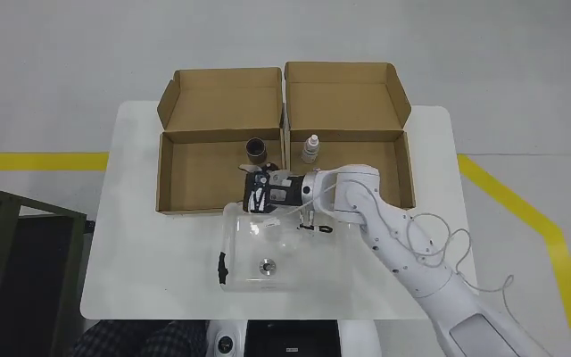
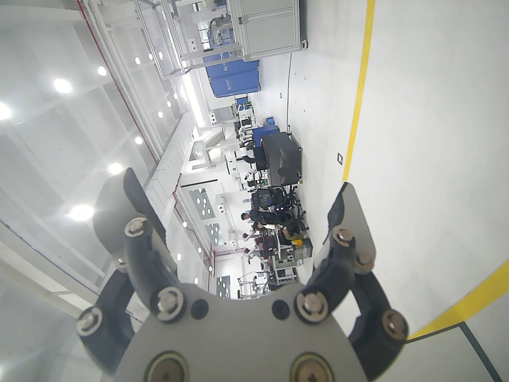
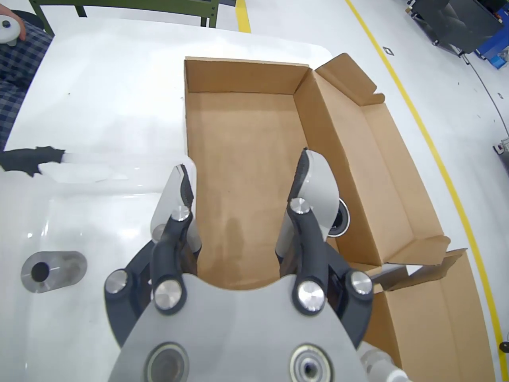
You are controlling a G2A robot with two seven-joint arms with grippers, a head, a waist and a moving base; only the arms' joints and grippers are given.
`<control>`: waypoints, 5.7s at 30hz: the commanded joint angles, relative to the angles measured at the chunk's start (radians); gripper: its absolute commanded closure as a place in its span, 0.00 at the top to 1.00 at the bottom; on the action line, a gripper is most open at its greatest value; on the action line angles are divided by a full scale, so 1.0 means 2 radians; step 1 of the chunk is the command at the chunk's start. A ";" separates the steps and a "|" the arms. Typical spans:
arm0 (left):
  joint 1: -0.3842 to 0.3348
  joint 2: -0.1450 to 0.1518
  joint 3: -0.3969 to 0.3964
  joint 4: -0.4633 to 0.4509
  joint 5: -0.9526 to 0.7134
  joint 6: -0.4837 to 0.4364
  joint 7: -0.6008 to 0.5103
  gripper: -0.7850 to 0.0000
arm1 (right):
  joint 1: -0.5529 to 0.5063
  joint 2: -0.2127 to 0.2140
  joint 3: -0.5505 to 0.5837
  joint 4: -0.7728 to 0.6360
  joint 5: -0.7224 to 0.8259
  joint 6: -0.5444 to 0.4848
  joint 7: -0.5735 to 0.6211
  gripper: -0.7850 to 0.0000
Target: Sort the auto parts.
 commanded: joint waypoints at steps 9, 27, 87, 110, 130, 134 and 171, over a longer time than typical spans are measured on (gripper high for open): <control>0.000 0.000 0.000 0.000 0.000 0.000 0.000 1.00 | -0.079 0.020 0.032 -0.069 -0.015 -0.027 0.008 0.62; 0.000 0.000 0.000 0.000 0.000 0.000 0.000 1.00 | -0.161 0.045 0.057 -0.119 -0.057 -0.073 -0.005 0.65; 0.000 0.000 0.000 0.000 0.000 0.000 0.000 1.00 | -0.134 0.051 -0.028 -0.025 -0.048 -0.068 -0.002 0.00; 0.000 0.000 0.000 0.000 0.000 0.000 0.000 1.00 | -0.119 0.063 0.024 -0.093 -0.004 -0.058 -0.041 0.00; 0.000 0.000 0.000 0.000 0.000 0.000 0.000 1.00 | -0.097 0.068 0.086 -0.089 0.077 -0.029 -0.090 0.00; 0.000 0.000 0.000 0.000 0.000 0.000 0.000 1.00 | -0.099 0.070 0.101 -0.090 0.086 -0.024 -0.095 0.00; 0.000 0.000 0.000 0.000 0.000 0.000 0.000 1.00 | -0.015 0.061 0.059 -0.002 0.111 -0.006 -0.081 0.00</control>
